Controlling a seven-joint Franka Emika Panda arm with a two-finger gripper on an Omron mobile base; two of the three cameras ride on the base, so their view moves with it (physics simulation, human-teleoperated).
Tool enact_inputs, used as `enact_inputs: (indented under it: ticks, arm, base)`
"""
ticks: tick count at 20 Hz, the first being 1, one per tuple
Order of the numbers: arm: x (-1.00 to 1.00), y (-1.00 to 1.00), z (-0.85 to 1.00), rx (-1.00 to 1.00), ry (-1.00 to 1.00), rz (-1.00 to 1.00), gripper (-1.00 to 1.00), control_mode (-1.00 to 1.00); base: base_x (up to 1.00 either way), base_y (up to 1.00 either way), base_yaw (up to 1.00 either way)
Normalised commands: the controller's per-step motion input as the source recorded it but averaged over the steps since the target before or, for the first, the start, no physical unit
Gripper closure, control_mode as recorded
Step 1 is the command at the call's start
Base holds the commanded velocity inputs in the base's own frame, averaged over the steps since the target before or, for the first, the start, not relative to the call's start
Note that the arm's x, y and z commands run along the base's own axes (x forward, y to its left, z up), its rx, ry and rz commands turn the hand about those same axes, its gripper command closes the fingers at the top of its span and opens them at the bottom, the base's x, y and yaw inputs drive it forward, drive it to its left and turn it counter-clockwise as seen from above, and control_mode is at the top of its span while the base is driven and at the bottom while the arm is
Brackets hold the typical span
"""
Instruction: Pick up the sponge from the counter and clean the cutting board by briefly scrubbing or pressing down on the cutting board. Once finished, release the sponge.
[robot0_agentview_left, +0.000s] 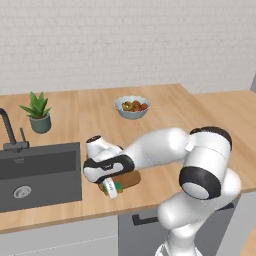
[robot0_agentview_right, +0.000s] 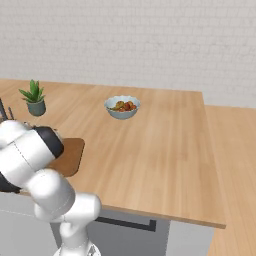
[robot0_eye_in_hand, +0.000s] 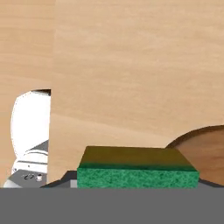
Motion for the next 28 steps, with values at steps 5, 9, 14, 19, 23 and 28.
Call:
enact_inputs:
  ticks: [5,9,14,19,23,28]
  arm:
    - [-0.05,-0.44,0.66,0.0,-0.01,0.04,1.0,-1.0]
    - [0.39,-0.64,0.78,0.0,-0.02,0.03,1.0,-1.0]
    - [0.5,-0.87,0.2,0.01,0.01,0.01,1.0,-1.0]
    - [0.45,-0.98,0.0,0.01,0.03,0.0,1.0,-1.0]
    - [0.09,-0.96,-0.04,0.02,0.0,0.0,1.0,-1.0]
    - [0.04,-0.6,-0.36,0.01,0.02,0.0,1.0,-1.0]
  base:
    - [0.0,0.0,0.0]
    - [0.0,0.0,0.0]
    - [0.0,0.0,0.0]
    - [0.0,0.0,0.0]
    - [0.0,0.0,0.0]
    - [0.0,0.0,0.0]
